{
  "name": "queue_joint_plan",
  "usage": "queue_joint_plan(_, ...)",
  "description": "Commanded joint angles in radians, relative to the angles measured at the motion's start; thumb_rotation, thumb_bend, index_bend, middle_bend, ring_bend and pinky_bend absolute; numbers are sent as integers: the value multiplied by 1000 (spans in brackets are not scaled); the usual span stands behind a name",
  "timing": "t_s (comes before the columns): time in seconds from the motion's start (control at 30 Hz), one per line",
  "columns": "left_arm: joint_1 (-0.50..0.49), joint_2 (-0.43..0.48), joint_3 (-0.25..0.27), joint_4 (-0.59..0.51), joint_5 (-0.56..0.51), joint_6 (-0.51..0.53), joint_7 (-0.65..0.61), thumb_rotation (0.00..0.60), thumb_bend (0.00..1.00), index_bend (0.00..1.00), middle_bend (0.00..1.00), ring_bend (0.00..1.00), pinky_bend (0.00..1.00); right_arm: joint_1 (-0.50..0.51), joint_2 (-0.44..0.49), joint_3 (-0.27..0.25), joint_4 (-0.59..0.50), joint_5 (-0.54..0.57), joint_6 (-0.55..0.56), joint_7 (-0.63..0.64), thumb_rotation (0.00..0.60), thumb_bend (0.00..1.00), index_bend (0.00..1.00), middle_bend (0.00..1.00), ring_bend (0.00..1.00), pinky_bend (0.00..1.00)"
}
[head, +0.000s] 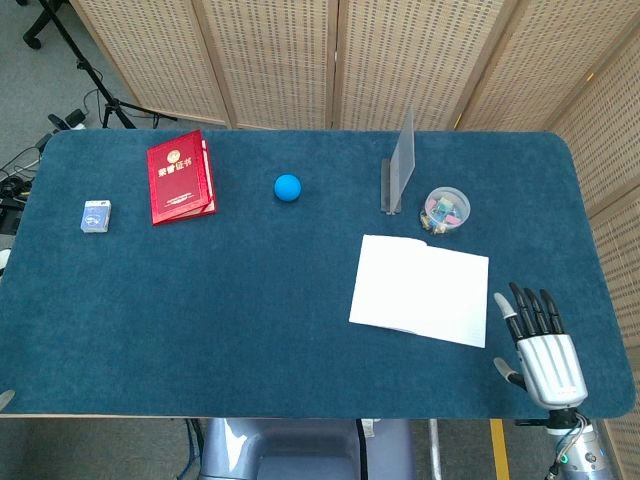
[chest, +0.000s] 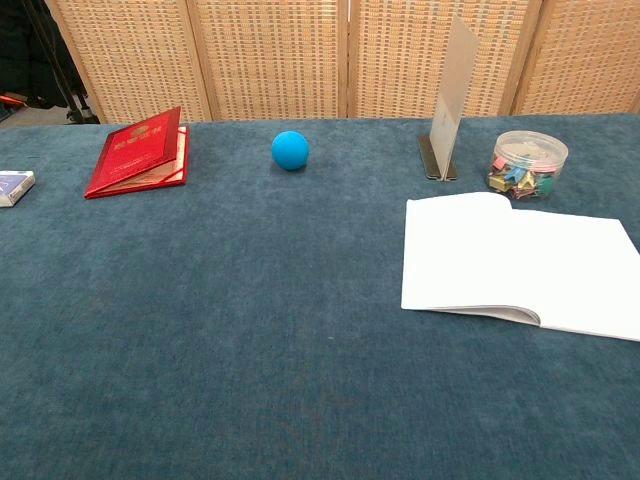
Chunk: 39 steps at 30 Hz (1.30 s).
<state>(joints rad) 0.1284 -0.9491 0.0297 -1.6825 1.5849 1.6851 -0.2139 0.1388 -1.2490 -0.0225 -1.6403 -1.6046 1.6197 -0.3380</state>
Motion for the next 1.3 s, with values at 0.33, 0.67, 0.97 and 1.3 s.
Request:
queue_joint_plan(0.33,-7,-3,2,-9,0,-19,18,600,0,0,0,0,0,47,11,7,-2,-33,-107,72,600,0,0,0,0,0)
queue_joint_plan(0.67,-21,-2,-6,-24,-26,-49,36,600,0,0,0,0,0,260,-88,83,-26,36,-447,-21,600,0,0,0,0,0)
queue_joint_plan(0.97,-31,2,-13,-30,-47,-71,34,600,0,0,0,0,0,353,-243,119,59,135,-586,-170,600,0,0,0,0,0)
queue_joint_plan(1.3,-37,8,-17,-33,-61,-85,25,600,0,0,0,0,0,409,-359,159,154,235,-623,-294,600,0,0,0,0,0)
